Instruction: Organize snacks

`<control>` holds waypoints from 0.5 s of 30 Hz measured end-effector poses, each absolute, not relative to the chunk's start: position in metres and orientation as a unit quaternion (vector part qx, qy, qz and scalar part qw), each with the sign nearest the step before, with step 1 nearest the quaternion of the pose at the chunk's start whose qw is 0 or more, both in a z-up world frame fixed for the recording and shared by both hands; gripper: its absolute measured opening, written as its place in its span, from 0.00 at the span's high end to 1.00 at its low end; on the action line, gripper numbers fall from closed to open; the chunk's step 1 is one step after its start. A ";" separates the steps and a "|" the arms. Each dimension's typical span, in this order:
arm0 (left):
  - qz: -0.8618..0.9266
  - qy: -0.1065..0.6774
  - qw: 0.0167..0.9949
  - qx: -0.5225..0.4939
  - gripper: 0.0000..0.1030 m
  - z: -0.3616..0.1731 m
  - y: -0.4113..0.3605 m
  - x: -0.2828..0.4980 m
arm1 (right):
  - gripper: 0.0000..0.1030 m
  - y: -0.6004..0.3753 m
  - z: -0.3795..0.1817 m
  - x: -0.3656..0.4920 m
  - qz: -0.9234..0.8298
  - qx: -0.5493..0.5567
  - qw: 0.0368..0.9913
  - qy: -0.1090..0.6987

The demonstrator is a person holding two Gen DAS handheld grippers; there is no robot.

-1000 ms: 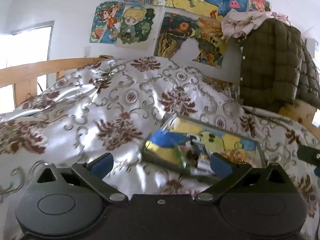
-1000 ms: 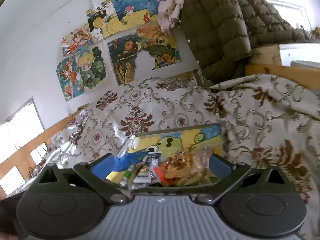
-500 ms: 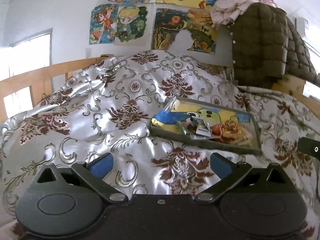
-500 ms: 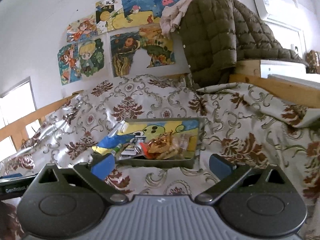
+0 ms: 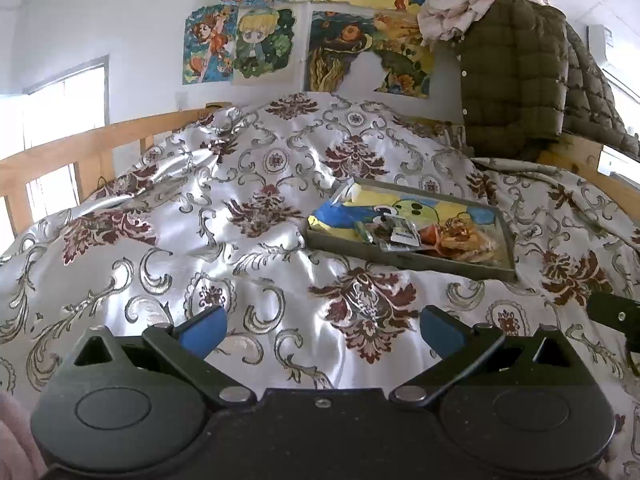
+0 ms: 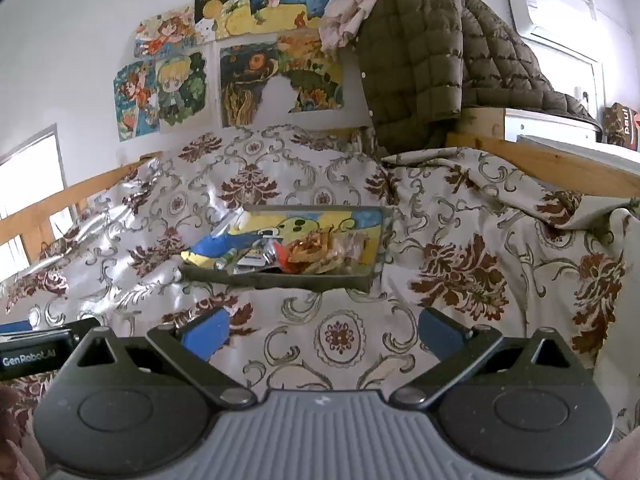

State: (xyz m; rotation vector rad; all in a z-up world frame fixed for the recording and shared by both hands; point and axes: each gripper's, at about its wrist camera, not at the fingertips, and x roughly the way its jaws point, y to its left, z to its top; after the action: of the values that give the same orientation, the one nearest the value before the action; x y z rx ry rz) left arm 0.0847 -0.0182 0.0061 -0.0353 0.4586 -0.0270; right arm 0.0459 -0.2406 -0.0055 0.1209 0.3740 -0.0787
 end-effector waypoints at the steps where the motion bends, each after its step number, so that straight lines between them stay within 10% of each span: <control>1: -0.013 0.228 0.973 -0.018 0.01 0.006 -0.018 0.084 | 0.00 -0.239 -0.006 0.046 -0.039 0.057 0.980 0.187; 15: -0.007 0.234 0.972 -0.014 0.01 0.004 -0.019 0.083 | 0.00 -0.238 -0.012 0.052 -0.039 0.053 0.976 0.208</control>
State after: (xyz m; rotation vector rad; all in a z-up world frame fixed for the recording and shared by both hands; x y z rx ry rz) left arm 0.0834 -0.0187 0.0042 -0.0278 0.4723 -0.0146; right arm 0.0523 -0.2380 -0.0125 0.1078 0.4188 -0.0794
